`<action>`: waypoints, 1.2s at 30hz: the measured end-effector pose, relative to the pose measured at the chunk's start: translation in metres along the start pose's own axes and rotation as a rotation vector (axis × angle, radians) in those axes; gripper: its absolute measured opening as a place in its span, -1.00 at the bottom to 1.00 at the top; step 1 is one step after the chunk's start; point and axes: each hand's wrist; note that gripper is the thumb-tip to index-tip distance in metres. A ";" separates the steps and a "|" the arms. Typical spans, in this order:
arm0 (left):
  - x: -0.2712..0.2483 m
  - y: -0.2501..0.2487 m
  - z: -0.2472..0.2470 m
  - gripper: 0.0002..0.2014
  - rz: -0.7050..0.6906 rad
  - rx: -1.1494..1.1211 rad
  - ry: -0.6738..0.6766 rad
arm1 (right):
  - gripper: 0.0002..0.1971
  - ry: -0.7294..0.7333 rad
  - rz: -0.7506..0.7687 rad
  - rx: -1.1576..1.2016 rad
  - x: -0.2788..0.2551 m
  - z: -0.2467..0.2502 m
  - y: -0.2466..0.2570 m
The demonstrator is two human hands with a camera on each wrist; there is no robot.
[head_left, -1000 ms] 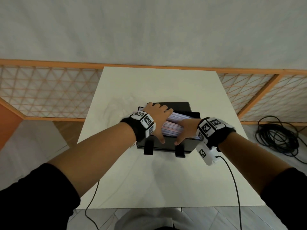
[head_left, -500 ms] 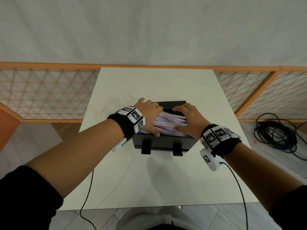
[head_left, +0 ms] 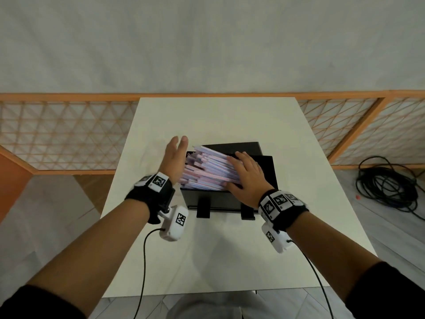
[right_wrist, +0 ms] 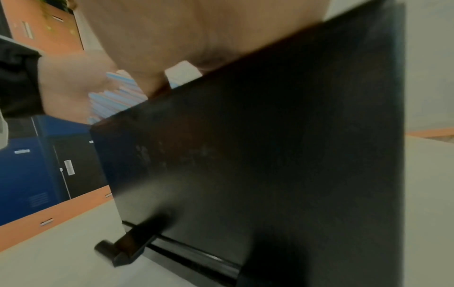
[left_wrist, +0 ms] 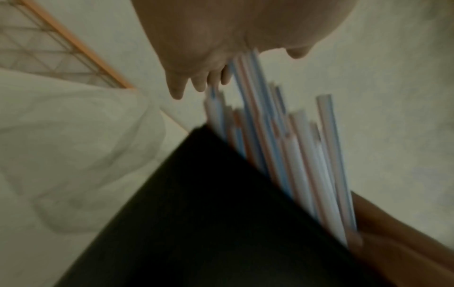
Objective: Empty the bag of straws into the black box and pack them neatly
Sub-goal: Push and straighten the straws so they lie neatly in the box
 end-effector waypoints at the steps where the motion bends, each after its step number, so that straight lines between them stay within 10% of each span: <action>1: 0.001 0.007 -0.008 -0.43 0.030 -0.048 0.000 | -0.18 0.011 -0.006 -0.004 -0.001 -0.002 0.001; 8: 0.010 0.009 -0.016 -0.39 -0.019 0.053 -0.017 | -0.09 -0.072 -0.007 0.055 -0.010 0.012 -0.015; 13: -0.009 -0.033 -0.020 0.10 -0.498 0.947 0.338 | -0.13 0.158 -0.075 -0.014 -0.002 0.039 -0.033; 17: -0.016 -0.036 -0.055 0.30 -0.592 1.610 0.592 | -0.09 0.334 -0.136 -0.055 0.014 0.032 -0.024; 36: -0.015 -0.040 -0.073 0.31 -0.519 1.750 0.592 | -0.31 0.219 -0.060 -0.218 0.011 0.060 -0.020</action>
Point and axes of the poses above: each hand's wrist, its own x-axis towards the middle knuckle, its own z-axis out of the back of the hand, y = z × x, and after that the axes turned 9 degrees about -x, right-handed
